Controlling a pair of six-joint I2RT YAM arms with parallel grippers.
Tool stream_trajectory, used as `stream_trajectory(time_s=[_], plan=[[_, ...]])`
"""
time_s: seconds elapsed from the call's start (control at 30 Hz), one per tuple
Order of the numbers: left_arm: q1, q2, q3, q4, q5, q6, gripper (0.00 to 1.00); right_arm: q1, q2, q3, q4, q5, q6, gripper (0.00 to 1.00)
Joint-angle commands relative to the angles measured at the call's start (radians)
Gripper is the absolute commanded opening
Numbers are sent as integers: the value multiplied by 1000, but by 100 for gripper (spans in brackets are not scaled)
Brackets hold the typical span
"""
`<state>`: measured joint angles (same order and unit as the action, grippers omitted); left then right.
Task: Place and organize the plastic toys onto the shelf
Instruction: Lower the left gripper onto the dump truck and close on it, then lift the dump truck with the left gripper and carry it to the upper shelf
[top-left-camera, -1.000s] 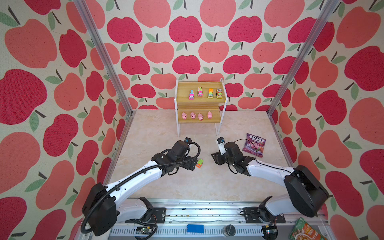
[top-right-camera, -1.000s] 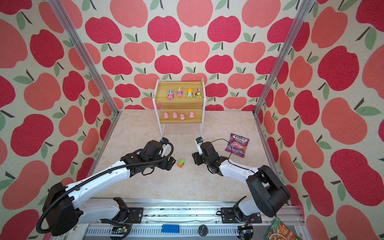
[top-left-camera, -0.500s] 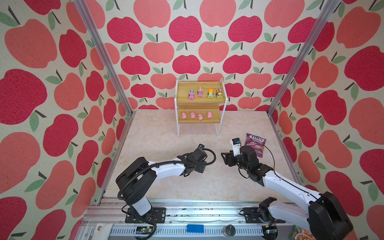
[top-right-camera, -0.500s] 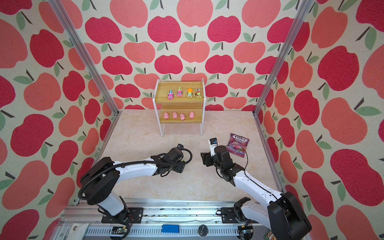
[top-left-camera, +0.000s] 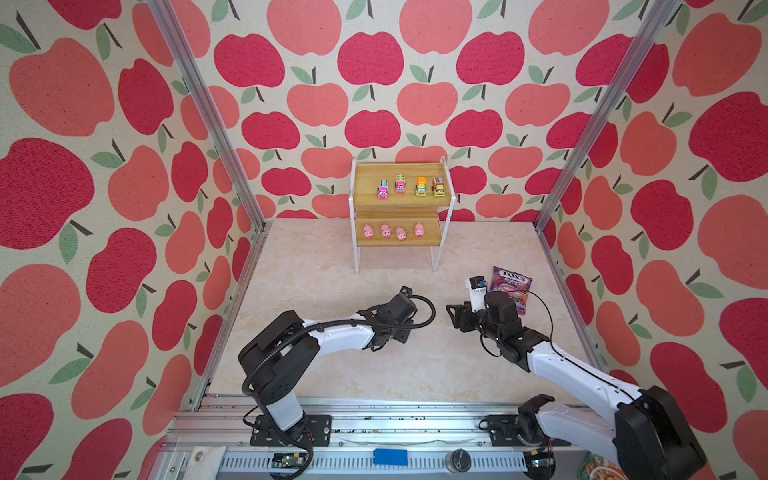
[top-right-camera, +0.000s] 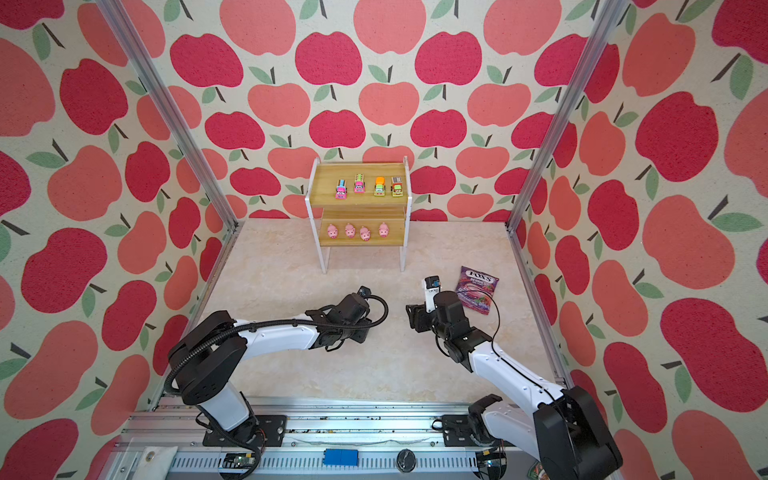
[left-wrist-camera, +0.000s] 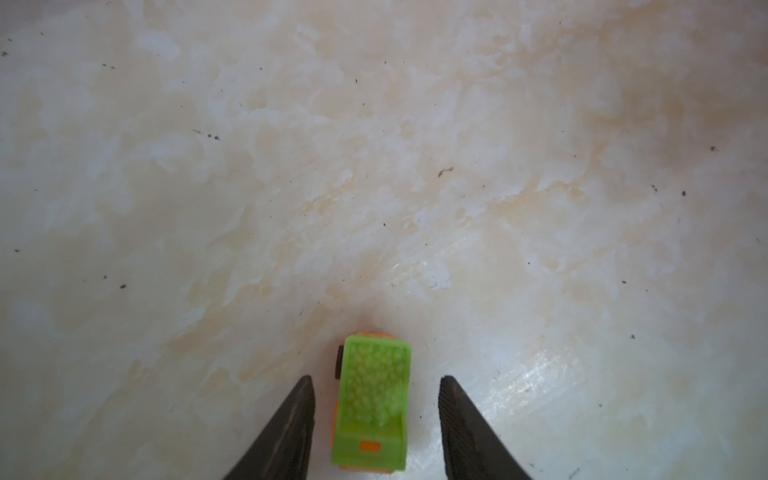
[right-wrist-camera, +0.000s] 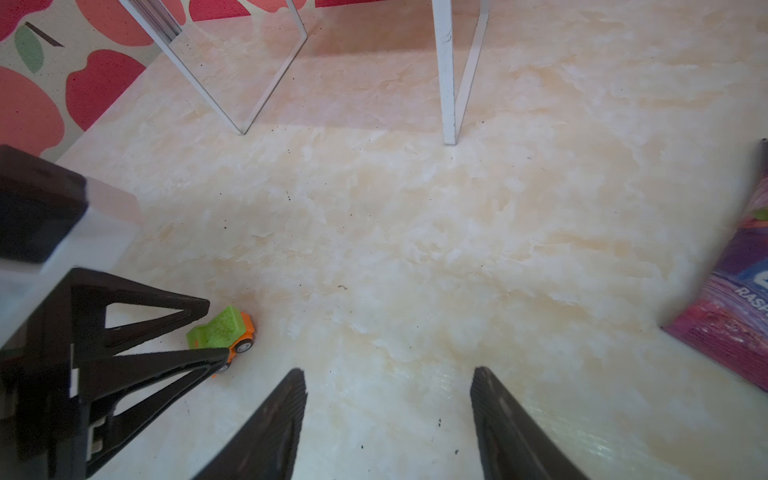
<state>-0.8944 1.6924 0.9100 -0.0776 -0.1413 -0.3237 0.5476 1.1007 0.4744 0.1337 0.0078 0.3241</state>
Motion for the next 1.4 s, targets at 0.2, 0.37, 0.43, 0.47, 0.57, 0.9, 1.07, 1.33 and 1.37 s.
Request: stream_trajectory(time_s=[0.2,0.37,0.43,0.47,0.57,0.9,1.07,1.33,1.37], plan=[[15,29,40,-52,31,-16,51,-9,13,11,4,-28,1,66],[29,37,45,-65,45,-23,50,-9,7,5,12,-29,3,66],[31,37,45,-68,45,-25,50,-8,10,5,15,-30,3,66],[31,37,44,-70,45,-25,50,-8,10,5,15,-30,3,66],[33,28,38,-64,49,-25,51,-9,11,4,15,-31,3,66],[22,33,45,-71,83,12,45,-8,8,-9,27,-29,7,66],[18,40,53,-92,82,14,41,-8,6,-14,30,-32,7,66],[16,41,53,-103,81,20,39,-9,4,-14,35,-31,7,66],[15,45,55,-104,79,22,39,-8,5,-14,35,-34,7,66]])
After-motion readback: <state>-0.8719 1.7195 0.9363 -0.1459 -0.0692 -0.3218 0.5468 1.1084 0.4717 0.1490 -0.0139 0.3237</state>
